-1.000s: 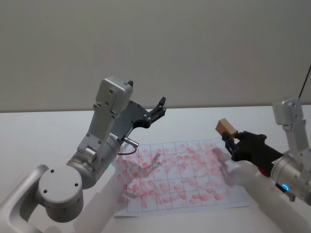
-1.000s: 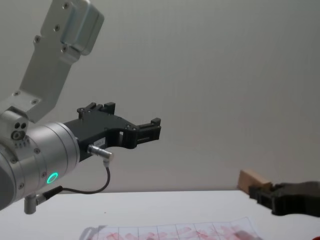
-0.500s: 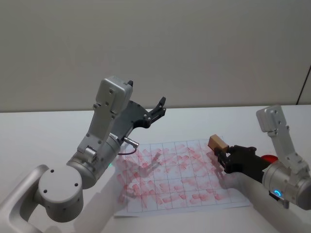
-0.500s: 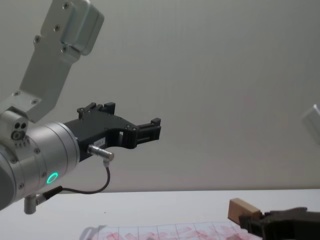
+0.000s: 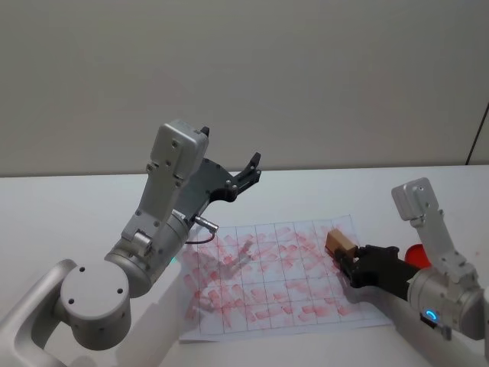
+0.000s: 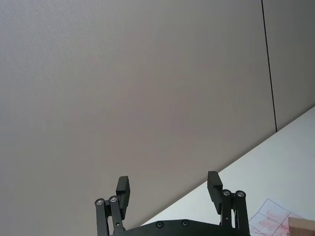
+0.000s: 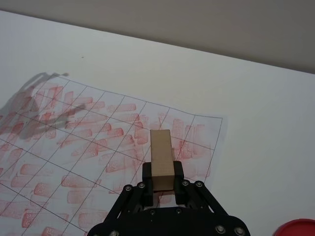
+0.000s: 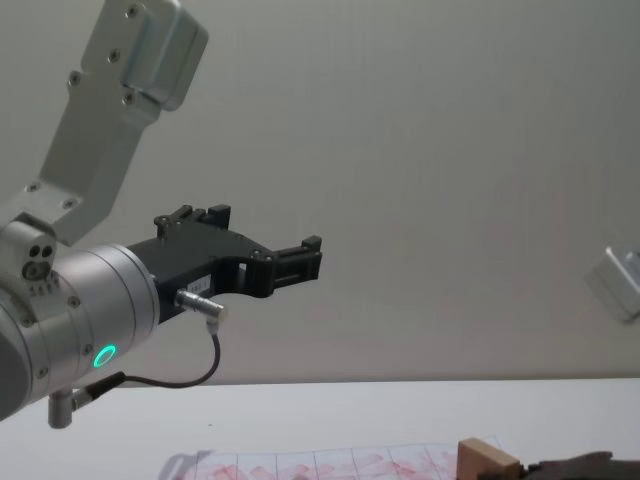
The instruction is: Use the one hand to pick up the stamp and affix it onto the A4 paper.
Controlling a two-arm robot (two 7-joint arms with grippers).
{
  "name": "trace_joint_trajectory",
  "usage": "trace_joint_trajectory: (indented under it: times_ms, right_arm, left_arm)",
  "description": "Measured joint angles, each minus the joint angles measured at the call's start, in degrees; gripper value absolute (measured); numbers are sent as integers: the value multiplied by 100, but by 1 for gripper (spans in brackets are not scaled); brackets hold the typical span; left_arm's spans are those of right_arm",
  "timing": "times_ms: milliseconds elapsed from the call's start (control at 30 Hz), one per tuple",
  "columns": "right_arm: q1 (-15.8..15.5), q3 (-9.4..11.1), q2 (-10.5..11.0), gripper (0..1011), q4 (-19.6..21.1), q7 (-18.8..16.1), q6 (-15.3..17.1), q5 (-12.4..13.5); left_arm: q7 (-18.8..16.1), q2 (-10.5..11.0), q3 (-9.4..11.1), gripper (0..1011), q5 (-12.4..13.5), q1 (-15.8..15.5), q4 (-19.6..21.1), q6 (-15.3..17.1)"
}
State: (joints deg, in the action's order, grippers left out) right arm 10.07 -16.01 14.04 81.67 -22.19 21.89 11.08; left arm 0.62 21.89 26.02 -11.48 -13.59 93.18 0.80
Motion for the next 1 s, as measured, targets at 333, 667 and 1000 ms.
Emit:
trace_joint_trajectory:
  times_ms: [333, 667, 1000]
  right_arm:
    - [-17, -51, -49, 217, -71, 109, 49, 22]
    - [3, -60, -73, 216, -105, 221, -10, 38]
    - [17, -27, -54, 214, 19, 343, -256, 36]
  left_arm:
    - [0, 0, 0, 1001, 0, 0, 0, 0]
    - [0, 0, 0, 1001, 0, 0, 0, 0]
    - [0, 0, 0, 1001, 0, 0, 0, 0]
